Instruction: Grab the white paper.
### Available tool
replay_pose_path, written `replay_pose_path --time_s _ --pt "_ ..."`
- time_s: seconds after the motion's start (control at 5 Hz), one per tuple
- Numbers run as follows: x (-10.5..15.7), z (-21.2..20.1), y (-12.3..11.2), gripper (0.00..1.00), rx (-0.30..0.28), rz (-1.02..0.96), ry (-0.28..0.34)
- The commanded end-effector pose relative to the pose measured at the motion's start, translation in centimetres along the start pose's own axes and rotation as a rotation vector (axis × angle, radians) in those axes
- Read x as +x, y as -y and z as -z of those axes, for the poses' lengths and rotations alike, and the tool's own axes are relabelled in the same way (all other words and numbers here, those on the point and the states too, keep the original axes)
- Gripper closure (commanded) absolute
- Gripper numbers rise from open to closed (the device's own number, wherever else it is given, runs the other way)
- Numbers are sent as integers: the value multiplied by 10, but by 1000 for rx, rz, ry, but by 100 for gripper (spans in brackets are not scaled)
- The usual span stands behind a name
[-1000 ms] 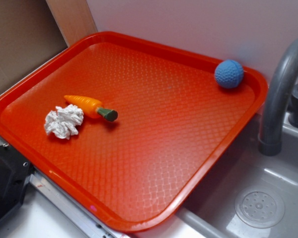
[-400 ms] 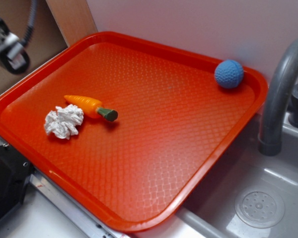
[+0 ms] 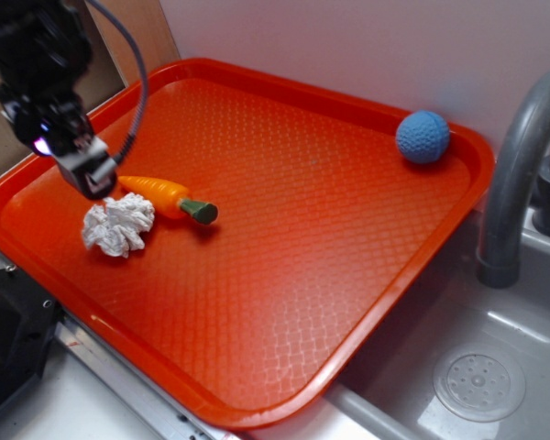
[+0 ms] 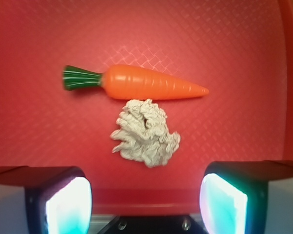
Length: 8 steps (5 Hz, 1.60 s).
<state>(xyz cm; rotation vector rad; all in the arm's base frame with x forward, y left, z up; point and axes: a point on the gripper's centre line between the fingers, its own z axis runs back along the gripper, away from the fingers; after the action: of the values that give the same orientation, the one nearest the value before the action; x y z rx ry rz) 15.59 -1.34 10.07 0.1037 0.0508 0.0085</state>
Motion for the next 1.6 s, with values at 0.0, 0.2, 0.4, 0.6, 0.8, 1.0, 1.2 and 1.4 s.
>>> replay_pose_path --time_s 0.0,0.2,0.4,0.6,0.8,1.0,1.2,1.4 --pt "13 42 -22 0 39 -20 -109" --pt "19 61 -29 0 45 -11 -164" --pt "23 72 -15 0 -127 99 -170" --pt "22 75 -9 0 -229 144 -171" --pt "22 82 -12 100 -239 145 -171" --pt "21 78 -15 100 -203 148 -166" --pt "21 75 -13 100 -170 162 -165" --pt "21 59 -6 100 -133 190 -129"
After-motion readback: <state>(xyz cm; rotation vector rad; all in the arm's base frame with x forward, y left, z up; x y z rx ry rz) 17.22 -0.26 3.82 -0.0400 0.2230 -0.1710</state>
